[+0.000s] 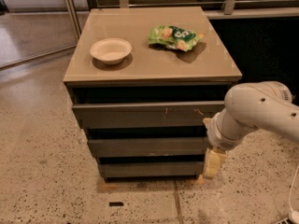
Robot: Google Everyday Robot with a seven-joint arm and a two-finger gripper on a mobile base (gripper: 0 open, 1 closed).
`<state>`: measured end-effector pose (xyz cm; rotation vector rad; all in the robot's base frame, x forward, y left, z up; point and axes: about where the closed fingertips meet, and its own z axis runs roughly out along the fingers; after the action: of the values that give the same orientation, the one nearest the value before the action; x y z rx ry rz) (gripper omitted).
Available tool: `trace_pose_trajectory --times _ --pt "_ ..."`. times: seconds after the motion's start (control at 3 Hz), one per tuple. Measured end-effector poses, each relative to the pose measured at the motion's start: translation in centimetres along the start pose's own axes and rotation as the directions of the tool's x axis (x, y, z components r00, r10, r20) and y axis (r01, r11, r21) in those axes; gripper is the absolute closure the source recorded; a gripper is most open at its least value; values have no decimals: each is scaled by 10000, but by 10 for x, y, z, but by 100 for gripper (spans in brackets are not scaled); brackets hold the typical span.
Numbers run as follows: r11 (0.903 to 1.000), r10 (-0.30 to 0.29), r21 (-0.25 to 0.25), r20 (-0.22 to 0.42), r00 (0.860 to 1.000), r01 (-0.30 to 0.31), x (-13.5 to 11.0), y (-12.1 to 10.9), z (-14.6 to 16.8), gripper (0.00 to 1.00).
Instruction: Open middle drawer
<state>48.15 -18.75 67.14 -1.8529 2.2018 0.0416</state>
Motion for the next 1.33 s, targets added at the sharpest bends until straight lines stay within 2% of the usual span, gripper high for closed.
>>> trace_pose_trajectory --times 0.33,0.67,1.0,1.33 --pt "9994 -291 -165 127 9995 293 14 5 64 0" --pt "9970 -425 -615 606 9973 462 24 11 145 0" --pt "9970 -427 -614 607 9972 465 24 11 145 0" --pt "9962 -684 -487 656 9955 716 30 7 155 0"
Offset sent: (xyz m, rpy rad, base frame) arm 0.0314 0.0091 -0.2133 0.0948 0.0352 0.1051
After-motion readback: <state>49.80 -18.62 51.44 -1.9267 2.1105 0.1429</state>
